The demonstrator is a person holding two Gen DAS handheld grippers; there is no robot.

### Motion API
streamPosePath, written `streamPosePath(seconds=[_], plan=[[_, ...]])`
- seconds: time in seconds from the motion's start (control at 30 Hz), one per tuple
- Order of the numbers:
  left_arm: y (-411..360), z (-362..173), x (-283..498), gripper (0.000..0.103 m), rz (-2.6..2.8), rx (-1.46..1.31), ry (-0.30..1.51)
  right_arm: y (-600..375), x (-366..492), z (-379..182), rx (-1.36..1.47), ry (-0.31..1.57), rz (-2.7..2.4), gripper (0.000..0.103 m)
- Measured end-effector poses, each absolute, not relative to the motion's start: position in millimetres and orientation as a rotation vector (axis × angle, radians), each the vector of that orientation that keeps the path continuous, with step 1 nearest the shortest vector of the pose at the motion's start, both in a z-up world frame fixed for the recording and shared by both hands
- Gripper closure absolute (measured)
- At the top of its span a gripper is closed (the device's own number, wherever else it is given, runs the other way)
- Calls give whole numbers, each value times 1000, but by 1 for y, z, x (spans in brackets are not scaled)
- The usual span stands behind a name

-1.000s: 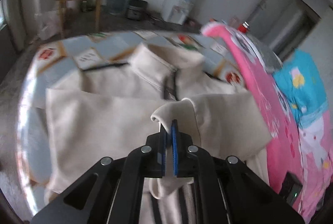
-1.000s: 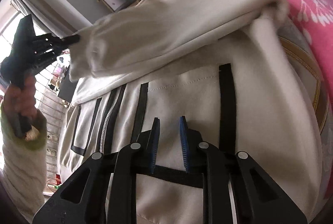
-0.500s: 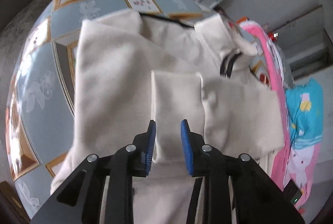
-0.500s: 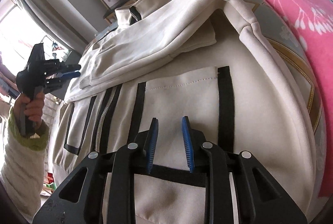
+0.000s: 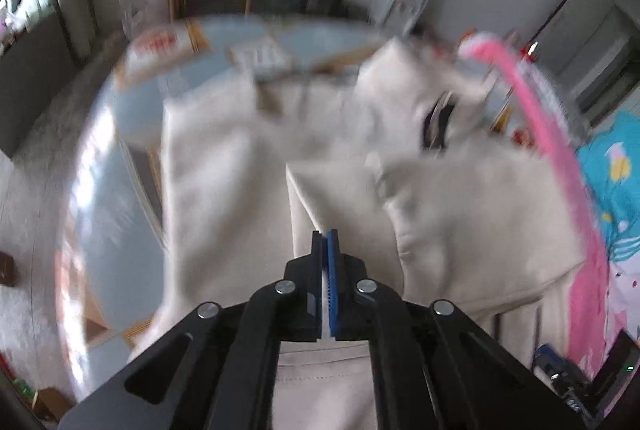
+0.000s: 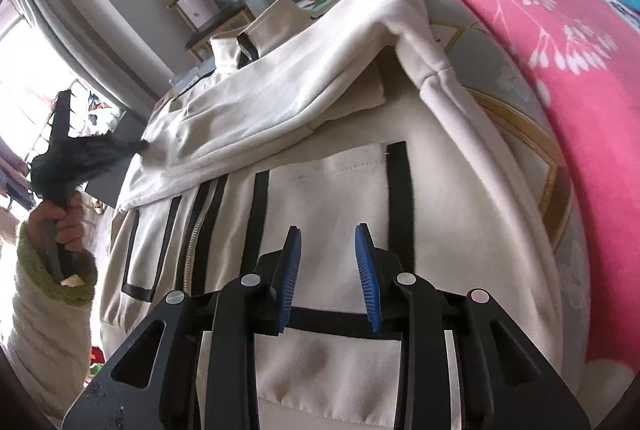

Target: Fold large clothes

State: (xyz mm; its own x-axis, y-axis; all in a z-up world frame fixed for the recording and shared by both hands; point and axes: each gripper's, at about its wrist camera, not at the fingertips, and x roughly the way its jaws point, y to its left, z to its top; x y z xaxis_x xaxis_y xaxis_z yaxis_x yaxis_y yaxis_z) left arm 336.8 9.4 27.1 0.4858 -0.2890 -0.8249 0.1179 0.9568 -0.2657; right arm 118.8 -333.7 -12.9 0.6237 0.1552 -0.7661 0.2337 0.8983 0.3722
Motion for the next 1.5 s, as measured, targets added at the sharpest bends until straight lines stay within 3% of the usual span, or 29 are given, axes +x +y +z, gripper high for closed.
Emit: streamPosePath(seconds=[0.17, 0.33, 0.63, 1.0, 1.07, 1.13, 1.33, 1.47, 1.5], plan=[[44, 58, 327, 101, -167, -184, 943, -336, 115, -12, 457, 901, -59, 73], [73, -1, 332, 101, -90, -216, 1105, -336, 117, -10, 461, 919, -78, 73], [68, -16, 311, 101, -95, -142, 1064, -367, 114, 56, 401, 861, -103, 67], [72, -9, 297, 101, -117, -151, 1031, -462, 258, 24, 509, 930, -215, 65], [72, -8, 295, 101, -117, -142, 1025, -467, 285, 7, 469, 967, -262, 71], [73, -6, 294, 101, -124, -143, 1011, -466, 299, -1, 446, 973, -258, 100], [77, -1, 301, 98, -164, -155, 1020, -446, 293, 22, 309, 880, -260, 100], [86, 2, 323, 77, -193, -246, 1049, -462, 294, 5, 354, 914, -295, 100], [84, 2, 333, 77, -195, -249, 1056, -464, 296, 3, 372, 916, -294, 100]])
